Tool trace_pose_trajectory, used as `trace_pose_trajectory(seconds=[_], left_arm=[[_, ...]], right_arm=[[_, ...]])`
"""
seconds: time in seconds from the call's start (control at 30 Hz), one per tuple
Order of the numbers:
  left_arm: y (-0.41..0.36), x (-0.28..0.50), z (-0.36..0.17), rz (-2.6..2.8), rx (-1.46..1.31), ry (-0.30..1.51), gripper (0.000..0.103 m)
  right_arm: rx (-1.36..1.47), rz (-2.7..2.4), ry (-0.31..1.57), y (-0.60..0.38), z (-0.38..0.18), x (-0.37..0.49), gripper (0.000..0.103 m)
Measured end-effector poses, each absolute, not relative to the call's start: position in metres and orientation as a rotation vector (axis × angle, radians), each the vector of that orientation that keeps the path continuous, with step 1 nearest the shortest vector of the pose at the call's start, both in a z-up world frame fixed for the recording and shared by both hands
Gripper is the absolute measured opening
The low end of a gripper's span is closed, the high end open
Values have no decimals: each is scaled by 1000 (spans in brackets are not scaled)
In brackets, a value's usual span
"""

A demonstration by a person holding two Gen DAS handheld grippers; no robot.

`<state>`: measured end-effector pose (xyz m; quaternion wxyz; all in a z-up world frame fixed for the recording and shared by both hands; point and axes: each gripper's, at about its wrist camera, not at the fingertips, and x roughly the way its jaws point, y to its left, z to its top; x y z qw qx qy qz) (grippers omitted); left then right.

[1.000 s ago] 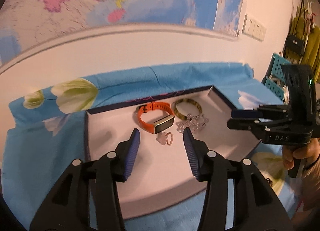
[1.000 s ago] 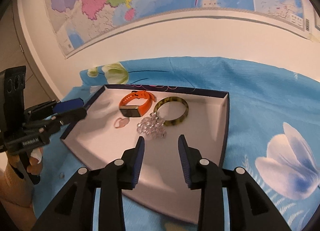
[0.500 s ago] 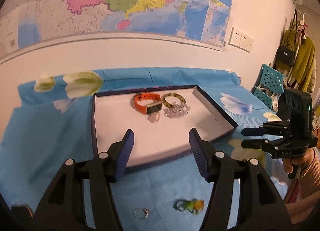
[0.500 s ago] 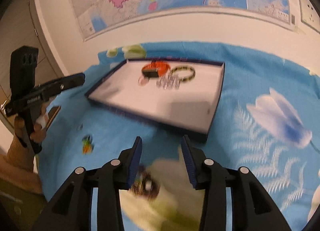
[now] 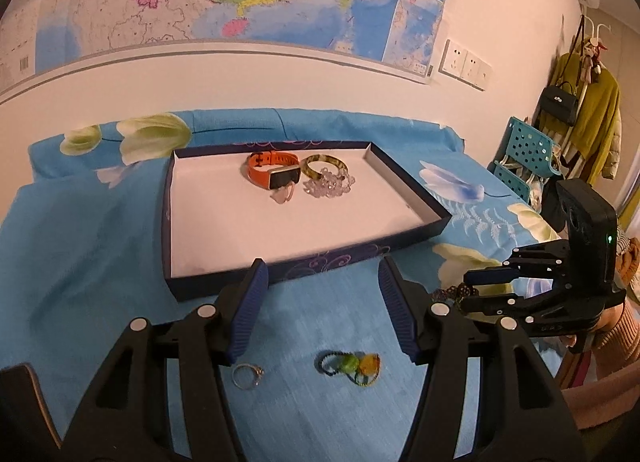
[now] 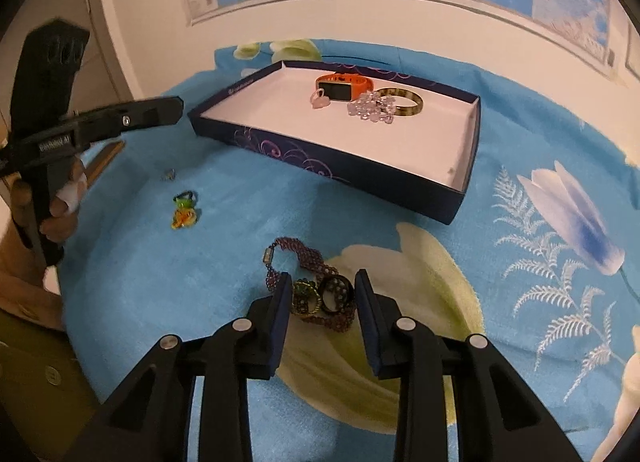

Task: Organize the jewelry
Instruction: 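Move the right tool to the dark beaded bracelets on the cloth, then grasp a dark beaded bracelet with the right tool and lift it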

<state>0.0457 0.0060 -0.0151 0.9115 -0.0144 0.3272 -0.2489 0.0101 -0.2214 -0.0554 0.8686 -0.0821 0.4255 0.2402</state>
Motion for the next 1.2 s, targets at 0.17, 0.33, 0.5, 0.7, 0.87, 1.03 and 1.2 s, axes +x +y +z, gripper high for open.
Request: trace_pose_trajectory(seconds=[0.17,0.33,0.5,0.7,0.87,1.03,1.2], left_arm=[[9,44,-17,-510,-42,682,57],[8,44,-18,-514,-40,685,57],[9,41,-20,-522,-43,690,57],[6,40,-26,-535,-40,706,57],[5,37,-29,-540,-33,712,57],[5,35,-32,-545,-36,722,57],[2,33,-34,-553,-35,729,57]], right_arm=[[-226,500,875,-214,-54,7,6],[-178,511,858,-220,-50,7,4],[-58,534,830,-232,-38,10,4],[-2,501,840,-242,-41,20,4],[37,439,856,-251,-48,24,13],[-63,556,845,-220,-43,12,17],[-86,555,913,-208,-64,20,16]])
